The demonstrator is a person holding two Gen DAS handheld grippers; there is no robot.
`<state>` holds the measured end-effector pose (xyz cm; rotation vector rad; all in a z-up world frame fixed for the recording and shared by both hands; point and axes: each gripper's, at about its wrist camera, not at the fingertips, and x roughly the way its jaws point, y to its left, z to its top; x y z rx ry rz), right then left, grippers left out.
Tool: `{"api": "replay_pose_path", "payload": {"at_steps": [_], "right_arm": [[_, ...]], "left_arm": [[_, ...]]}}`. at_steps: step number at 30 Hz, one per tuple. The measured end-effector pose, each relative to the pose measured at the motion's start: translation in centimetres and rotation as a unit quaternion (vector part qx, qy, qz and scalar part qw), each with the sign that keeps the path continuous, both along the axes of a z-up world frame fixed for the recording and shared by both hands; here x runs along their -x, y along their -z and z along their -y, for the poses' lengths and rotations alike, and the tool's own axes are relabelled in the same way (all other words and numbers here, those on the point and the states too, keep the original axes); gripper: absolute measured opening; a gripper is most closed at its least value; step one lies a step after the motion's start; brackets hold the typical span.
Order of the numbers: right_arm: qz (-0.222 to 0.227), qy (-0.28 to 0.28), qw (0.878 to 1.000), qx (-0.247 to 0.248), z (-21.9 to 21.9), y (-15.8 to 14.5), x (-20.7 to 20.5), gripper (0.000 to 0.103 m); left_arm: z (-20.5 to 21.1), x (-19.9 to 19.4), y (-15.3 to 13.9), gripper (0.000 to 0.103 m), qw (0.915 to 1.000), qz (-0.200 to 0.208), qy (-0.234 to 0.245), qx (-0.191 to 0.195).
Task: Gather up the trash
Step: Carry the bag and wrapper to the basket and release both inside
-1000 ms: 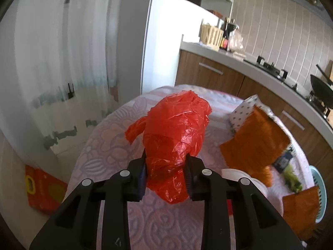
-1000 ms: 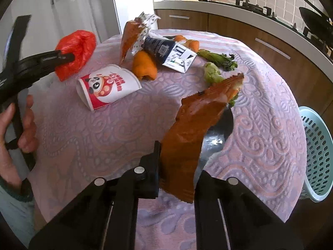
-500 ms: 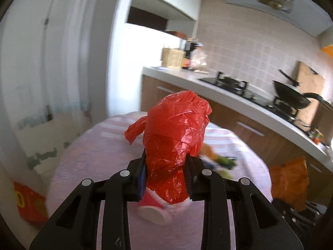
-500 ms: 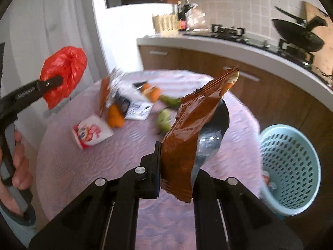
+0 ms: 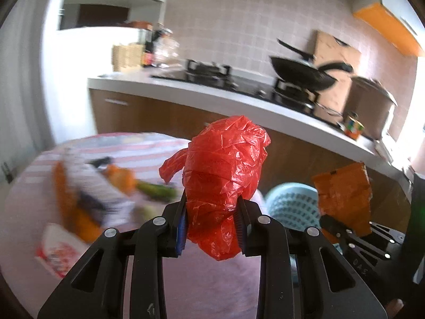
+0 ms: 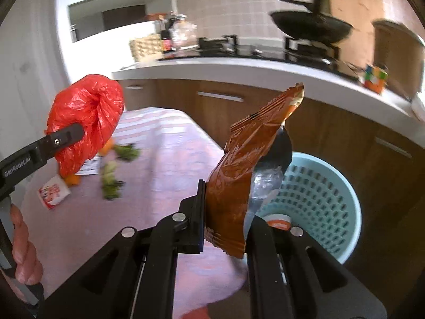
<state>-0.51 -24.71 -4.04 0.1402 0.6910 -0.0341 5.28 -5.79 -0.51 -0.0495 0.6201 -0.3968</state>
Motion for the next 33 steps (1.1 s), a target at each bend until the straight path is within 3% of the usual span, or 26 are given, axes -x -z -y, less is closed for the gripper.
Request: {"api": "replay_pose_path", "payload": {"at_steps": [9,19,22,24,25,31,33], "right_arm": [[-0.073,0.06,0.995,-0.02,8.3,4.5,-1.0,0.007],[-0.152,0.082,0.984,-0.034,12.1,9.7,-1.4,0.007],[-0.164,0.083,0.982,-0.039,12.4,10.4,-1.5,0.008],[-0.172,0.083,0.981,-0.043,12.8,10.8,-1.8,0.009],[-0.174,0.083,0.98,-0.043,12.9,10.9,-1.9,0.009],[-0.169,0.094,0.98,-0.042,13.2,10.6,-1.8,0.029],[-0.162,0.096,0.981,-0.042,13.3,10.3,-1.6,0.046]], "left_arm": [[9.2,-2.1,4.0,0.028,0.9957,-0.063,0.066,-0.012],[15.4,-2.3,8.1,0.032,0.9862,-0.102,0.115,-0.06],[15.8,-2.3,8.7,0.04,0.985,-0.107,0.118,-0.065],[15.8,-2.2,8.9,0.054,0.9848,-0.109,0.118,-0.067],[15.7,-2.1,8.8,0.055,0.9851,-0.106,0.117,-0.068],[14.7,-1.8,8.0,0.059,0.9871,-0.1,0.11,-0.059],[14.1,-1.7,7.8,0.061,0.9878,-0.099,0.108,-0.054]]}}
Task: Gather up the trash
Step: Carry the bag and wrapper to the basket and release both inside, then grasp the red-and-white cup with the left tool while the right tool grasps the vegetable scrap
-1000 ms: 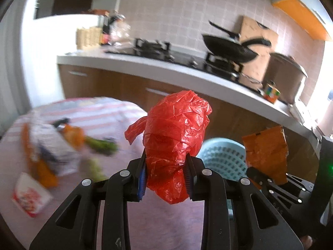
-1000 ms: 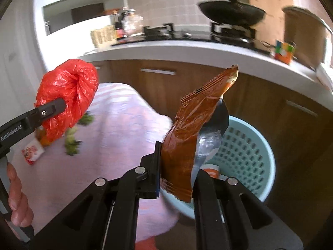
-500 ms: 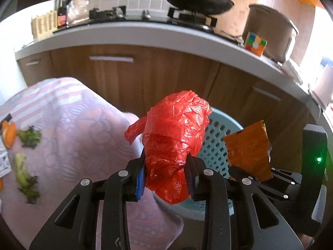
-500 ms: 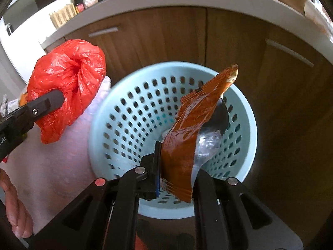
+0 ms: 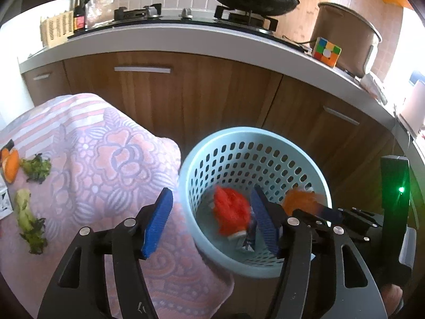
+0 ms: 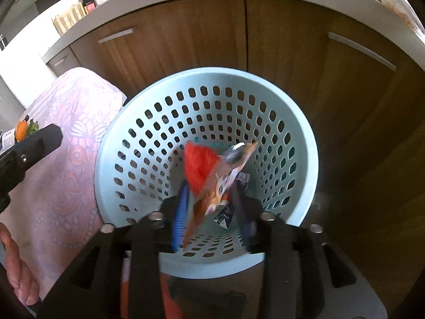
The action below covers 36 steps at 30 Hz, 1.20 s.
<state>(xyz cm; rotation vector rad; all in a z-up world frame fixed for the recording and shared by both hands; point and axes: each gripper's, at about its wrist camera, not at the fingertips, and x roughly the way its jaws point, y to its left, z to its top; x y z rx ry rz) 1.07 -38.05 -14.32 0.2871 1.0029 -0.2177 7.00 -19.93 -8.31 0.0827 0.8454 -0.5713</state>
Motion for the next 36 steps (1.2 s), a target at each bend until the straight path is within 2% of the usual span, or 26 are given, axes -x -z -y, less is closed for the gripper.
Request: {"api": "replay_pose_path", "payload": {"at_steps": [2,10,18,22,26,30,33,36], "right_arm": [[0.008,0.004,1.0,0.007,0.0,-0.5,0.2,0.049],[0.042,0.0,0.999,0.0,-0.5,-2.8,0.7,0.049],[0.102,-0.061,0.993,0.004,-5.7,-6.4,0.5,0.049],[0.13,-0.099,0.987,0.007,-9.2,-8.1,0.0,0.049],[0.144,-0.135,0.98,0.013,-13.0,-9.4,-0.5,0.049],[0.146,-0.163,0.976,0.016,-16.1,-10.0,-1.2,0.049],[0.145,-0.18,0.973,0.014,-18.4,-10.0,-2.1,0.049],[0.144,-0.199,0.969,0.014,-20.6,-10.1,-2.7,0.049]], "left_arm": [[-0.5,0.1,-0.2,0.061,1.0,0.0,-0.005,0.005],[-3.7,0.7,-1.2,0.061,0.9989,0.004,-0.035,0.033],[-10.8,2.6,-2.4,0.061,0.9929,0.024,-0.106,0.049],[-15.7,3.3,-4.3,0.061,0.9859,0.054,-0.151,0.049],[-20.8,4.1,-6.1,0.072,0.9746,0.087,-0.201,0.046],[-26.1,4.7,-7.3,0.079,0.9594,0.112,-0.257,0.03],[-29.2,4.7,-7.4,0.081,0.9521,0.11,-0.283,0.031],[-31.4,4.5,-6.9,0.084,0.9483,0.102,-0.299,0.035]]}}
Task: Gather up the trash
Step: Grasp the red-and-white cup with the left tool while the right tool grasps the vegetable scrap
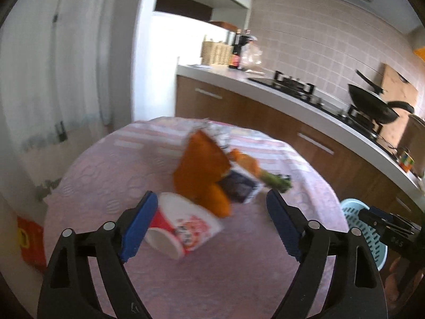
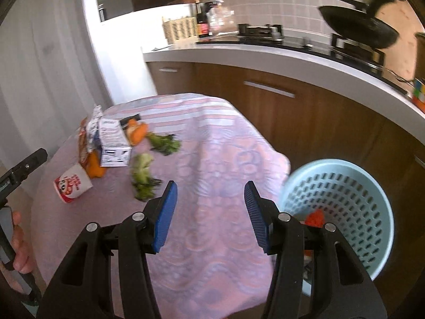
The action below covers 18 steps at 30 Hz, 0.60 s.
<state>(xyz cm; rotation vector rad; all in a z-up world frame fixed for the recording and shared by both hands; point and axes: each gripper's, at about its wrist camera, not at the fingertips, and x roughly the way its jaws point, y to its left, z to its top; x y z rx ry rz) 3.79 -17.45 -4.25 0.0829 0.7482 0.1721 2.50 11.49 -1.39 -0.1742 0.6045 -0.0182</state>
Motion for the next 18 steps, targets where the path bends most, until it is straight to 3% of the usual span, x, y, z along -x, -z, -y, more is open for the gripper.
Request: {"api": "replay_pose_path", "payload": {"at_steps": [12,18], "right_arm": [[-0.001,-0.062,0.998,0.0,-7.1,2.7,-3.4,0.049],[-0.014,-0.066,0.998,0.008,-8.7,4.5,-5.3,0.049]], "left_arm": [[-4.8,-3.5,5.7,0.087,0.9956,-0.074,-0.008,0.057],[-4.9,-4.8,7.6,0.083,0.9917,-0.114,-0.006,0.06]]}}
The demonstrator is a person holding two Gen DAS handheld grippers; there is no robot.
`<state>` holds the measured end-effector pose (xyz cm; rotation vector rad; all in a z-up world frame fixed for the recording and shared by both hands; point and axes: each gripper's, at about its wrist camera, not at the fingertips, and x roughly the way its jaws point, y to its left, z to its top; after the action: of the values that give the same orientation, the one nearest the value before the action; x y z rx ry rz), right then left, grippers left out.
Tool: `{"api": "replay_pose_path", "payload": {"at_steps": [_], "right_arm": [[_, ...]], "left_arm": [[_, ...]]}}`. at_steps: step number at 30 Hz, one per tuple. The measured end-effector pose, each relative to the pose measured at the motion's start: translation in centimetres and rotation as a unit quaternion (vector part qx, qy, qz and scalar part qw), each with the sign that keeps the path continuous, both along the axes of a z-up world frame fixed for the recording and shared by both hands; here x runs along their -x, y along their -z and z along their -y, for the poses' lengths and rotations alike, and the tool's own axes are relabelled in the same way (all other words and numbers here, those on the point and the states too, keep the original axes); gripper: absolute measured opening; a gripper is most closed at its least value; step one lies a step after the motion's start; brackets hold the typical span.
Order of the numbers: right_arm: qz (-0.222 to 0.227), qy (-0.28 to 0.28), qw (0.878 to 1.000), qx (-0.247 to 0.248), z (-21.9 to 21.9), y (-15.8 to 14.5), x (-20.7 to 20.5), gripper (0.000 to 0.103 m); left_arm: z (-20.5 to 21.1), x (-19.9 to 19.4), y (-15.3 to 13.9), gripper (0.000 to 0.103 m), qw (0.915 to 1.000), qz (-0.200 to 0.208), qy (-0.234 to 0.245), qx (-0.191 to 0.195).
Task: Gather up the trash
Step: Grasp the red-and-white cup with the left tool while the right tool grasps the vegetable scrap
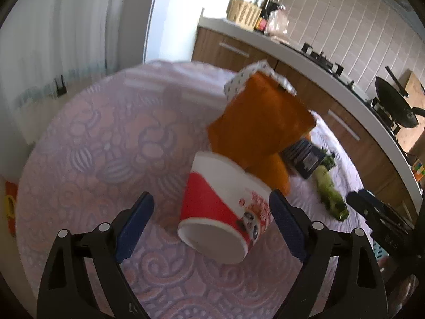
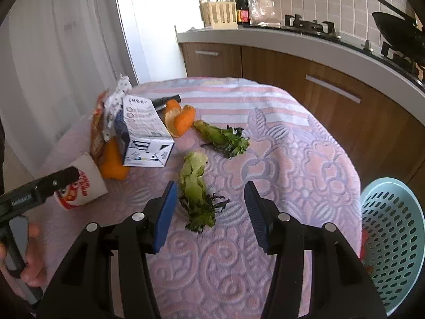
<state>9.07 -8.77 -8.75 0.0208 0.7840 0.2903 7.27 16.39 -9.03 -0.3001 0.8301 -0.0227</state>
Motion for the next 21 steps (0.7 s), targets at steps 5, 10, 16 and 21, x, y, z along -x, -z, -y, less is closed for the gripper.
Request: {"api": "replay_pose_path", "payload": {"at_steps": [5,10,16,21], "right_arm": [[-0.013,0.001,1.0,0.005,-0.4,0.7,-0.9,0.049],[-0.029,-0.009,0.999,0.025,-1.3,1.3,-1.8,0.049],[-0.039,-0.026,0.998,0.05,-2.5,1.9,-2.1,0.049],[-0.047,-0.033,0.997,0.06,-3.0,2.4,-2.1,0.023]], "left_arm": [[0.4,0.1,0.4,0.078,0.9998,-0.011,0.017,0.001],[1.2,0.5,0.5,0.062,0.9995,-0.005,0.031,0.006],[2.1,1.6,-0.2,0.056,0.9995,0.019,0.023,-0.007],[2.6,2.1,-0.8,0.053,0.9993,0.03,0.021,-0.006]]}}
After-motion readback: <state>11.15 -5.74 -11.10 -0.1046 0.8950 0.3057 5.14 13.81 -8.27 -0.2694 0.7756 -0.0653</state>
